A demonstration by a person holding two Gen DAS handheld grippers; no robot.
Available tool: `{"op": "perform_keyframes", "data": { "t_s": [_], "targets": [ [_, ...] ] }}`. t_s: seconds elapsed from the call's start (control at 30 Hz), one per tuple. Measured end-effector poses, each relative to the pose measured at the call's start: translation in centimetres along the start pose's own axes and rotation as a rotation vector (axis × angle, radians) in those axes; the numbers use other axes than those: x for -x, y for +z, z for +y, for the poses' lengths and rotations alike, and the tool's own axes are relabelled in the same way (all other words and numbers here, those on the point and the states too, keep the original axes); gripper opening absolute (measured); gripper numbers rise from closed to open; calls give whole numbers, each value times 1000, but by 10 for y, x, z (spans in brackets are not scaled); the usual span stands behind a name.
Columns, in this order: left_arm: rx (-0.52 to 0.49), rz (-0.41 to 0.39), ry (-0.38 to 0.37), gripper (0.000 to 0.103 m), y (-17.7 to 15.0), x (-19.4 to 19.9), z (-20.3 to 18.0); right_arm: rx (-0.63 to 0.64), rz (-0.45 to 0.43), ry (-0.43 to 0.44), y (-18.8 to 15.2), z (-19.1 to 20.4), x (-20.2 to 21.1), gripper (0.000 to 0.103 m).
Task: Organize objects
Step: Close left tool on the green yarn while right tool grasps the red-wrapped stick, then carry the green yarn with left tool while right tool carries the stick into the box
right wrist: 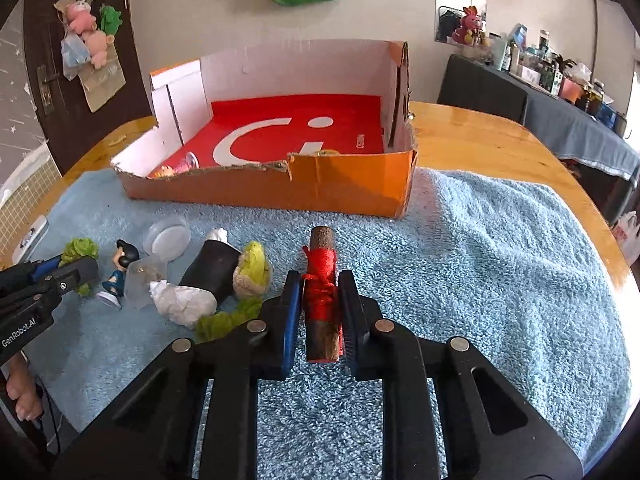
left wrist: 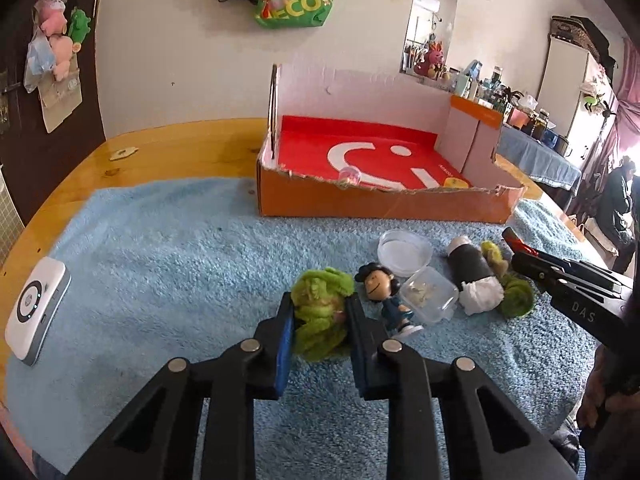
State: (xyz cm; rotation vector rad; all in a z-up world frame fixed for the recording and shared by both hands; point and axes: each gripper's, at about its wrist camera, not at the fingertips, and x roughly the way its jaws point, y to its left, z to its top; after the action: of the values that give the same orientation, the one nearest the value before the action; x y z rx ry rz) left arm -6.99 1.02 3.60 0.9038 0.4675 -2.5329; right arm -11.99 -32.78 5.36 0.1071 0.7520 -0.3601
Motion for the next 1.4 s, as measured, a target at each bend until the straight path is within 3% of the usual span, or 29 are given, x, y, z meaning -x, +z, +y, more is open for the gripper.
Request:
{"op": "perform_keyframes", "data": {
  "t_s": [0.5,1.13,1.4],
  "targets": [
    [-18,-112,4,25,6,32,-12,15,-132,30,6,5,47,18],
    [-29,-159,-5,25,-1,54,-19,41,-145,77,-6,12,60,18],
    [-74,-184,-50,25,21,64,-25,27,-161,104,13,12,63,18]
  ]
}}
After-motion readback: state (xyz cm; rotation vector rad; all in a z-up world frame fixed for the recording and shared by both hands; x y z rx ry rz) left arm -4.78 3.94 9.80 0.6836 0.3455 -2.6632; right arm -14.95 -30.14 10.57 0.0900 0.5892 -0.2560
